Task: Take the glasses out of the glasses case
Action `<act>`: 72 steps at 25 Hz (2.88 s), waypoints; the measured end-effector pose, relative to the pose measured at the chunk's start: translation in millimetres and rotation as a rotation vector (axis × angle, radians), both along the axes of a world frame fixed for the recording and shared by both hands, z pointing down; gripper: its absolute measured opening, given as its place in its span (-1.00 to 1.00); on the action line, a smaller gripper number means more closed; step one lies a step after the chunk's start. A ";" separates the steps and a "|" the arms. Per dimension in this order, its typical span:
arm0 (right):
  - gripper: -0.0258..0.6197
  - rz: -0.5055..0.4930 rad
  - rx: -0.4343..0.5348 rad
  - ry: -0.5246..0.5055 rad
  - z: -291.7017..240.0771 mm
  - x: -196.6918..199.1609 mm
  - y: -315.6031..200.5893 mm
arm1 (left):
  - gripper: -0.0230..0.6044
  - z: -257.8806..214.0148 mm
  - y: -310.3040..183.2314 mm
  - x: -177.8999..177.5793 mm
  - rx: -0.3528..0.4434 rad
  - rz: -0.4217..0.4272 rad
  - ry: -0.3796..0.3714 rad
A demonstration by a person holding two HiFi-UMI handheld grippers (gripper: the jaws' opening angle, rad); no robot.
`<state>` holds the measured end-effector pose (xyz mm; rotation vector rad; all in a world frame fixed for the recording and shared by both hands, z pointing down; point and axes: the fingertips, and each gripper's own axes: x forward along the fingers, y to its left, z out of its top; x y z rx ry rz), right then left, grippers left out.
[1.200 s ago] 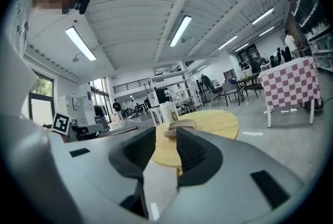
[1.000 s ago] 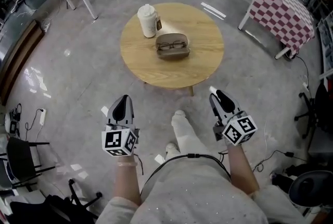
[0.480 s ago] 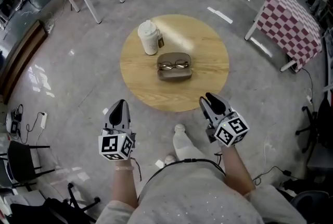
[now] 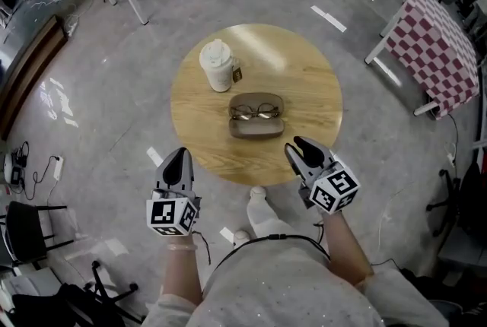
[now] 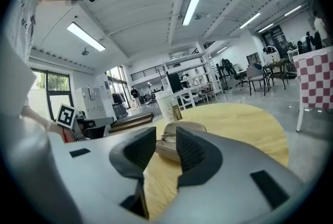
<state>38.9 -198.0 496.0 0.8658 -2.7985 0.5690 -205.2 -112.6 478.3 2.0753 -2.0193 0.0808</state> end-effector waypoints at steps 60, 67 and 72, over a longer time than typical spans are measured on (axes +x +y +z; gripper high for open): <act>-0.79 -0.721 0.331 0.958 114.0 -116.5 -67.7 | -0.91 70.4 -53.8 -12.8 -0.133 -0.034 0.122; -0.85 -0.712 0.368 0.945 107.6 -116.0 -64.9 | -0.91 70.6 -52.4 -13.9 -0.134 -0.033 0.123; -0.85 -0.695 0.383 0.926 100.9 -115.3 -62.6 | -0.91 68.4 -54.0 -14.1 -0.127 -0.026 0.121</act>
